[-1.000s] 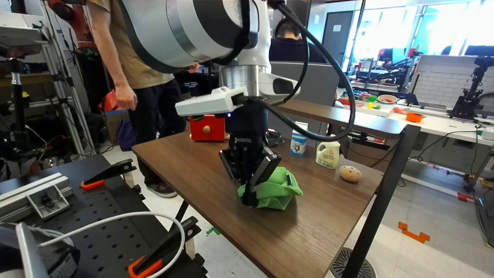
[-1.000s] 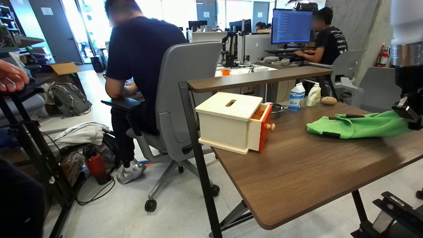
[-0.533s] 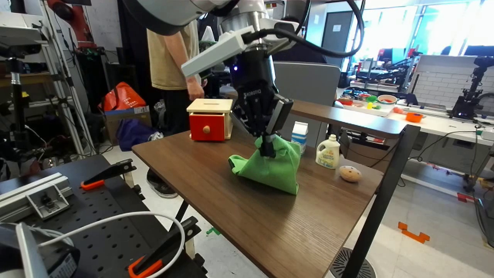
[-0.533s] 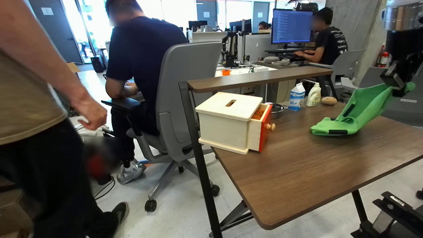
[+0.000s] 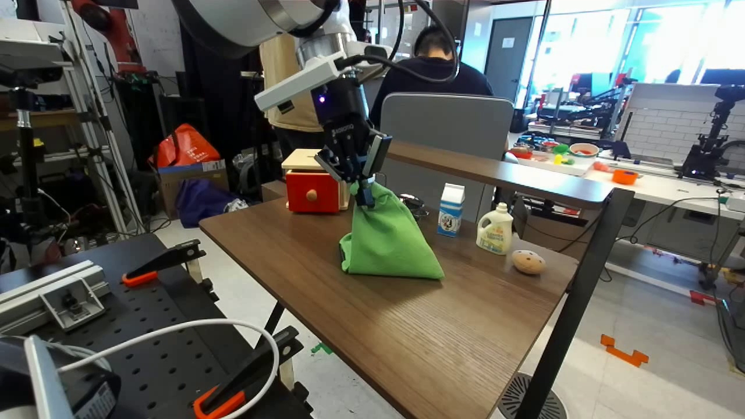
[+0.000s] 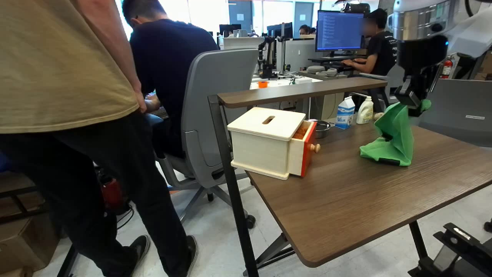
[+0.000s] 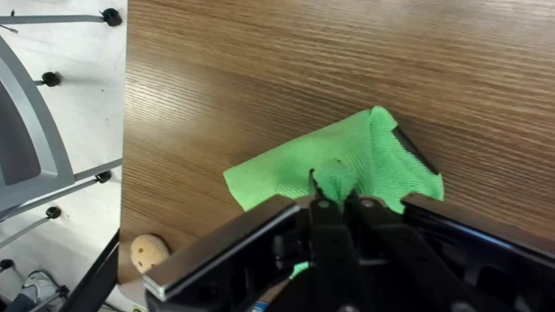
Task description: Fold the green cloth
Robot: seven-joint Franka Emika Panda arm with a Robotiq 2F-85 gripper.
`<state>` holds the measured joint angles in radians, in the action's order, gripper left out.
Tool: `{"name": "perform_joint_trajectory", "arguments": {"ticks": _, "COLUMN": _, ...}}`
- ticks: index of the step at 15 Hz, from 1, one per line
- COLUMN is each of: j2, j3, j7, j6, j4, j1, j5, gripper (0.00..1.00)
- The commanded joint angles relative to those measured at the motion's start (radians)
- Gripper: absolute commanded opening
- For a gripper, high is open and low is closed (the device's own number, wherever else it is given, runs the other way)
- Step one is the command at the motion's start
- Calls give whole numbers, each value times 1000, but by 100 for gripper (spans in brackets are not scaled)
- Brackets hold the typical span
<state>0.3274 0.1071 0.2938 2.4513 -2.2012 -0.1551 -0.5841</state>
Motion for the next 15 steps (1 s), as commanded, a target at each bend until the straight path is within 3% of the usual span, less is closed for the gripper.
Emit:
{"name": "perform_joint_trajectory", "arguments": {"ticks": 1, "j2": 75, "j3": -22, "j7": 13, "j6": -32, "j4": 50, "j1": -26, "j5": -25, "gripper": 1}}
{"name": "perform_joint_trajectory", "arguments": {"ticks": 9, "j2": 186, "j3": -14, "j7": 7, "j6": -28, "j4": 68, "j1": -73, "j5": -22, "gripper": 1}}
{"name": "perform_joint_trajectory", "arguments": {"ticks": 10, "j2": 193, "j3": -14, "j7": 3, "j6": -32, "j4": 69, "j1": -75, "j5": -20, "gripper": 30}}
{"name": "perform_joint_trajectory", "arguments": {"ticks": 11, "j2": 196, "j3": -14, "j7": -4, "j6": -38, "j4": 71, "j1": -76, "j5": -18, "gripper": 32}}
{"name": "perform_joint_trajectory", "arguments": {"ticks": 15, "j2": 181, "j3": -13, "j7": -15, "j6": -39, "j4": 70, "j1": -76, "j5": -16, "gripper": 58}}
